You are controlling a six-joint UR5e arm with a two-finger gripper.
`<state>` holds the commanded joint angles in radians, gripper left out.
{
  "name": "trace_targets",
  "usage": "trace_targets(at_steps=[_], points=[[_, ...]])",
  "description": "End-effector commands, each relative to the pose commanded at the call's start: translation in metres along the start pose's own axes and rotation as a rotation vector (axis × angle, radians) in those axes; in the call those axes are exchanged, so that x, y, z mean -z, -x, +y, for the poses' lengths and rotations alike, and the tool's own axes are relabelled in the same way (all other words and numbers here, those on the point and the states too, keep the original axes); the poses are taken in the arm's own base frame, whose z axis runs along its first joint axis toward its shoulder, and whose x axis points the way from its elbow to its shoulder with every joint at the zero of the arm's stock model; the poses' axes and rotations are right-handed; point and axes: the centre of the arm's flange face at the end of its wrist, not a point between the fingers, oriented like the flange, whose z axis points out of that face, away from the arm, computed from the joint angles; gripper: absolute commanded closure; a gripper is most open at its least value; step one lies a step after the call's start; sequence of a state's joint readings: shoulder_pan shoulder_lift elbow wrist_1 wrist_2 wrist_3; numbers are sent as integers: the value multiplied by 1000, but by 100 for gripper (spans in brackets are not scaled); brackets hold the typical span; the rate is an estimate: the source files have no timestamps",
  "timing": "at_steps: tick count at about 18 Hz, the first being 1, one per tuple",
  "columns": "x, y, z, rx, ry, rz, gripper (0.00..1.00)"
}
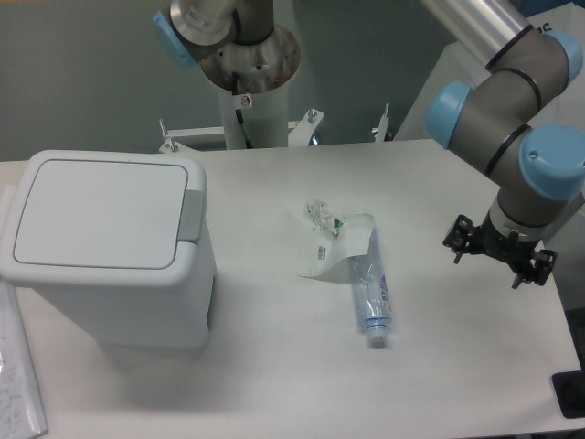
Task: Open the trash can
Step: 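Move the gripper over the table toward the white trash can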
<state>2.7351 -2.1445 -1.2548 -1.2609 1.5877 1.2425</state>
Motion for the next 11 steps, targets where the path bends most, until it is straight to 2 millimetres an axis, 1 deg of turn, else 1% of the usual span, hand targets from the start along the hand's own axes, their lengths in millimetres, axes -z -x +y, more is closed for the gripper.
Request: trace_targets(at_steps=[5, 7, 9, 11], points=[[1, -4, -6, -5, -26, 10, 0], [16, -9, -7, -8, -53, 2, 0], [6, -19, -9, -14, -66, 26, 0], [6, -34, -15, -21, -94, 46, 0]])
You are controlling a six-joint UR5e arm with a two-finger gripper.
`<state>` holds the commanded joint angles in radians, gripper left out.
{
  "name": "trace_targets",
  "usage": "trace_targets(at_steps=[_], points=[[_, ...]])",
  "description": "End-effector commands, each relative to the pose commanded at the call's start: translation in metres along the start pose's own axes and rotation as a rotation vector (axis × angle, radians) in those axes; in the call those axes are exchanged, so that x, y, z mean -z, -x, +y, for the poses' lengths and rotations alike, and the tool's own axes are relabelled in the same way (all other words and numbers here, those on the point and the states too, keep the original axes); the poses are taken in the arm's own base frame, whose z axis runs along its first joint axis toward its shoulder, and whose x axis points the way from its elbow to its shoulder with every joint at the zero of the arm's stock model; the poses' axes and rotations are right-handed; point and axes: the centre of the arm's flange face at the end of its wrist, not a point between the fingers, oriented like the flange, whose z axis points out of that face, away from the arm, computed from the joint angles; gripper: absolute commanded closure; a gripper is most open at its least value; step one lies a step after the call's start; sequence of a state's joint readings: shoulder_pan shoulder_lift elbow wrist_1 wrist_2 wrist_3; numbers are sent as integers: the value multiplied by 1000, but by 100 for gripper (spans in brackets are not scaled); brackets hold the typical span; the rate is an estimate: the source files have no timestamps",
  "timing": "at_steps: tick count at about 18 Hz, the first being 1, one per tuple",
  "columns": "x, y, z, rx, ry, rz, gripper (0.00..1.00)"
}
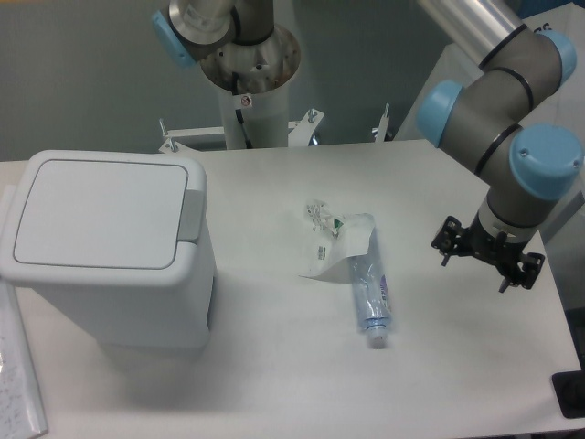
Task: Open the trash can
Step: 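Move the gripper over the table toward the white trash can, then swing the open gripper up and over to the trash can lid's edge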
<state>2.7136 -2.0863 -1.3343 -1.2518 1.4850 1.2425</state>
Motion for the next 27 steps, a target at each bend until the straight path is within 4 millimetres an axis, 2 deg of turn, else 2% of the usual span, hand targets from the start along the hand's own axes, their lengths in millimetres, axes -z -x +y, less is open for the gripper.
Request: trace_targets(at_steps=[3, 7, 11, 17, 19, 23, 27], points=[[-3, -13, -1, 5, -45, 6, 0], [0, -29, -17, 179, -134, 10, 0], [20, -40, -35, 248, -227, 29, 0], [45, -68, -45, 270, -341, 90, 0], [66, -76, -49, 327, -387, 98, 0], [107, -97, -75, 346, -563, 172, 0], [149, -114, -85, 363, -698, 229, 0]])
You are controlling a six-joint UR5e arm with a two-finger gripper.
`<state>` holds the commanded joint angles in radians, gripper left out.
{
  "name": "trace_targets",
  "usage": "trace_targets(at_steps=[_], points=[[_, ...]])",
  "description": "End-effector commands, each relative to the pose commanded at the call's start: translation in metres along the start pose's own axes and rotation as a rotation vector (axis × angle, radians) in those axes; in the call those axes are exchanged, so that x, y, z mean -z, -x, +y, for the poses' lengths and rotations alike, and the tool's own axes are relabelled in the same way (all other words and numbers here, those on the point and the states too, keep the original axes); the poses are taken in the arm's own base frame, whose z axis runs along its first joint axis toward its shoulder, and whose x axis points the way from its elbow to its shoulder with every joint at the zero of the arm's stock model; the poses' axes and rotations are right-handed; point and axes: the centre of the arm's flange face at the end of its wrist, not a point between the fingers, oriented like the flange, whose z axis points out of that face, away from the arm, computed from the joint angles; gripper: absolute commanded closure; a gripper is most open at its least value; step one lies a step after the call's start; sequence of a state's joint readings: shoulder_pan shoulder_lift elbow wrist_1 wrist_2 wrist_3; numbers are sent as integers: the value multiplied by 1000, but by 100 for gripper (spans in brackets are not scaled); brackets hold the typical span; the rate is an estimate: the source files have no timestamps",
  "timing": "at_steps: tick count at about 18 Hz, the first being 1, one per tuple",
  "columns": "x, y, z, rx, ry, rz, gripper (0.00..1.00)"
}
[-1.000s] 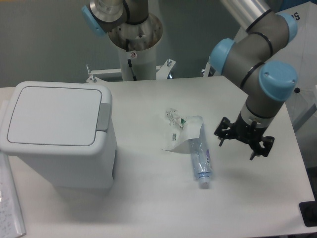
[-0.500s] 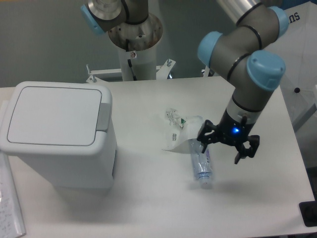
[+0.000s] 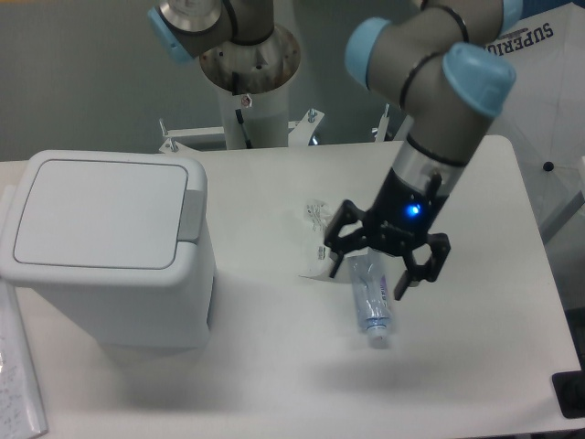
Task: Open the trash can
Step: 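Swing the open gripper up and over to the trash can lid's edge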
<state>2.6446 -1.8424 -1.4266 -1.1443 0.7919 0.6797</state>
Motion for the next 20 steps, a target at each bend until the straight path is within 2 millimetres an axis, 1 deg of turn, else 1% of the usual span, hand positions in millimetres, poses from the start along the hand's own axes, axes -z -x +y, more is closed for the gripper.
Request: trace_targets(at_steps=[1, 3, 6, 7, 8, 9, 11, 14, 16, 17, 20], points=[[8, -11, -6, 10, -36, 28, 0], [18, -26, -10, 30, -84, 74, 0], [11, -31, -4, 52, -100, 123, 0], [2, -33, 2, 64, -88, 138, 0], [-4, -40, 6, 64, -77, 147, 0], [-3, -46, 7, 61, -76, 150, 0], [-4, -50, 10, 62, -73, 153, 0], [-9, -71, 7, 38, -66, 169, 0], [2, -85, 5, 19, -77, 162, 0], [3, -89, 9, 21, -75, 164, 0], [-5, -91, 19, 31, -63, 176, 0]])
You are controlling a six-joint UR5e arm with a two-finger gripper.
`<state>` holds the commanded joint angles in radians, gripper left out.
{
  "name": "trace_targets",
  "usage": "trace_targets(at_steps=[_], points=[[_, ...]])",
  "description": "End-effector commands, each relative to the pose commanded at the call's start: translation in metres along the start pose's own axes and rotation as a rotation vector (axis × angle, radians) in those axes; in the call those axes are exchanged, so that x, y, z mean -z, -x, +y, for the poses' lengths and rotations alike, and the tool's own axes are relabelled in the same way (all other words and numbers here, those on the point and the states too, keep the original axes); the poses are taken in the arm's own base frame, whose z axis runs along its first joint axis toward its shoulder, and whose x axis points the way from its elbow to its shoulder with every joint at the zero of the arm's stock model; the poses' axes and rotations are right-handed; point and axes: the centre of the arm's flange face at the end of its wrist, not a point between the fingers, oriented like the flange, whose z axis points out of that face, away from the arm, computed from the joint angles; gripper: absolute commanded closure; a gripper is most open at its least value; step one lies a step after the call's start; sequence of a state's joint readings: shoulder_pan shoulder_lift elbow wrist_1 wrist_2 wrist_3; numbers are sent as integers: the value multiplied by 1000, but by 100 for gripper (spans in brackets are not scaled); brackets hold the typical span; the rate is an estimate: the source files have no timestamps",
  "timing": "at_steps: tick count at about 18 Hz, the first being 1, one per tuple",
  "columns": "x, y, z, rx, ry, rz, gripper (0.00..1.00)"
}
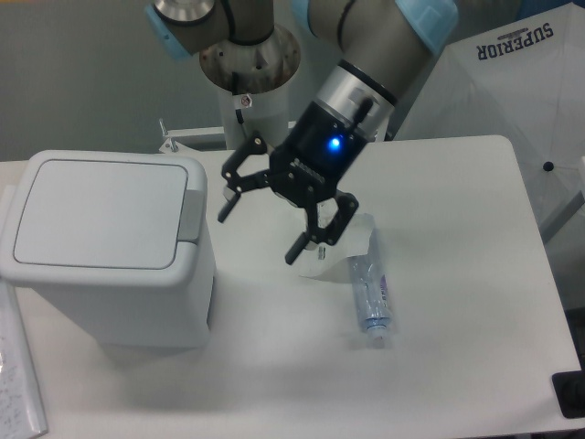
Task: Open the trash can
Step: 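Swing the open gripper up and over to the trash can lid's edge, then lower the gripper finger onto the lid's raised tab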
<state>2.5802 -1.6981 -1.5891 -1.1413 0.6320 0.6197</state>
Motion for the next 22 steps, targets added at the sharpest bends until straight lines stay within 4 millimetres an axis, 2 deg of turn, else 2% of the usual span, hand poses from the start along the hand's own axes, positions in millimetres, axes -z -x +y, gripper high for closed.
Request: trace_targets(at_steps=[8, 13, 15, 17, 22], points=[[1, -11, 1, 35, 1, 3, 0], [-14, -4, 15, 70, 28, 11, 0], [-17, -1, 27, 87, 37, 10, 0], [-16, -9, 31, 83, 39, 10, 0], [-12, -5, 37, 91, 68, -38, 0]])
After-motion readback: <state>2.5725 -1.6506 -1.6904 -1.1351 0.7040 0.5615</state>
